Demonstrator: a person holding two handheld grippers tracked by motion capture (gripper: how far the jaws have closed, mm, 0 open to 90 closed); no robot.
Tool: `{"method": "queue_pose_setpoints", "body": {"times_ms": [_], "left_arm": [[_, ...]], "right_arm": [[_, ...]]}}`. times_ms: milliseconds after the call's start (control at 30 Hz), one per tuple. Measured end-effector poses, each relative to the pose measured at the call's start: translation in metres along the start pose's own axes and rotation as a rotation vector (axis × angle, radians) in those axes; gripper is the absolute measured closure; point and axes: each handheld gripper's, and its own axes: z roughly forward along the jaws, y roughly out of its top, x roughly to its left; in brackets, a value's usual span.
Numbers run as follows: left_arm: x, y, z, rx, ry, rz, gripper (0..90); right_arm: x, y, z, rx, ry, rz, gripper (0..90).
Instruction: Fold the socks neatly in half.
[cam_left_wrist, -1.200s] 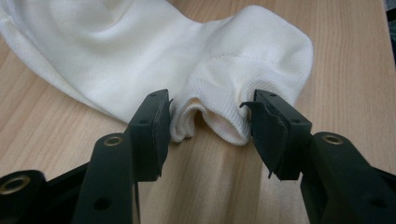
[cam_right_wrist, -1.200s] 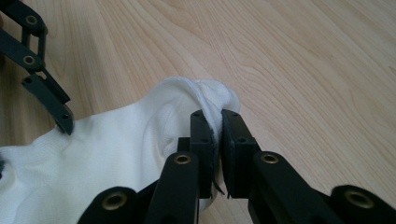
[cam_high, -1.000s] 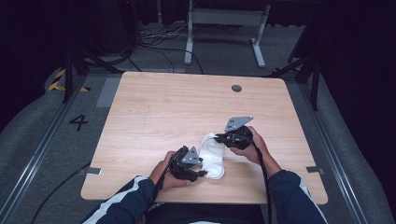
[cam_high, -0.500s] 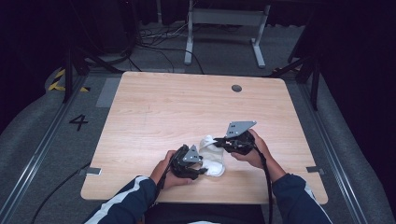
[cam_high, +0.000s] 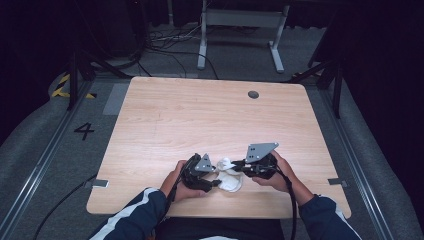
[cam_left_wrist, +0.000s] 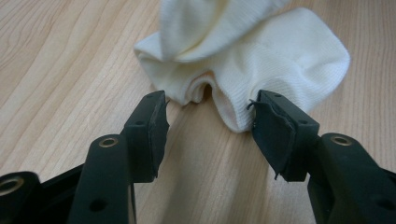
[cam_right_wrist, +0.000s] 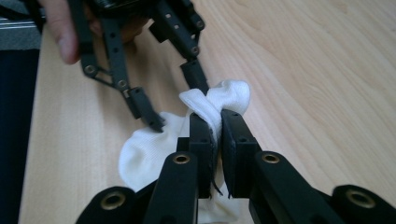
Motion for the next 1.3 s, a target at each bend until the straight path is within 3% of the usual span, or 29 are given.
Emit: {"method": "queue_pose_setpoints", "body": {"times_ms": [133, 267, 300, 367, 467, 633, 767, 833, 900, 967, 1000, 1100, 1167, 1233, 1300], "left_arm": [[-0.001, 0.001, -0.007, 0.006, -0.011, 0.031, 42.9], [0.000, 0.005, -0.024, -0.004, 0.052, 0.048, 43.1], [0.002, 0.008, -0.029, -0.030, 0.069, 0.036, 43.4], [0.005, 0.014, -0.037, -0.063, 0.074, 0.023, 43.8], [0.005, 0.021, -0.038, -0.091, 0.066, 0.027, 43.8], [0.001, 0.036, -0.029, -0.099, 0.063, 0.056, 44.1], [0.002, 0.041, -0.017, -0.078, 0.044, 0.071, 44.7], [0.002, 0.041, -0.011, -0.062, 0.030, 0.070, 45.7], [-0.001, 0.040, -0.007, -0.046, 0.020, 0.084, 47.2], [-0.007, 0.039, -0.003, -0.017, 0.009, 0.105, 47.4], [-0.008, 0.039, -0.002, -0.007, 0.004, 0.110, 47.4], [-0.012, 0.036, 0.003, 0.028, 0.000, 0.131, 46.5], [-0.017, 0.035, 0.007, 0.063, 0.022, 0.162, 46.1], [-0.019, 0.033, 0.007, 0.061, 0.028, 0.163, 46.2], [-0.019, 0.033, 0.007, 0.059, 0.028, 0.159, 45.4]], "right_arm": [[0.010, -0.005, 0.004, 0.021, 0.031, -0.027, 81.4], [0.019, -0.009, 0.006, 0.051, 0.080, -0.053, 71.7], [0.022, -0.010, 0.006, 0.061, 0.091, -0.060, 70.8], [0.027, -0.012, 0.005, 0.065, 0.108, -0.074, 60.6], [0.033, -0.014, 0.005, 0.070, 0.118, -0.055, 49.8], [0.040, -0.014, -0.003, 0.056, 0.131, -0.056, 44.8], [0.045, -0.011, -0.018, 0.013, 0.123, -0.054, 45.1], [0.045, -0.011, -0.024, -0.006, 0.080, -0.050, 48.6], [0.037, -0.013, -0.031, -0.039, 0.021, 0.002, 55.0], [0.030, -0.016, -0.031, -0.043, -0.069, 0.081, 57.9], [0.025, -0.020, -0.029, -0.036, -0.079, 0.118, 57.8], [0.027, -0.025, -0.019, 0.011, -0.074, 0.121, 53.7], [0.031, -0.028, -0.009, 0.044, -0.020, 0.116, 48.8], [0.035, -0.032, 0.002, 0.108, -0.008, 0.104, 45.1], [0.037, -0.038, 0.009, 0.136, 0.000, 0.107, 43.8]]}}
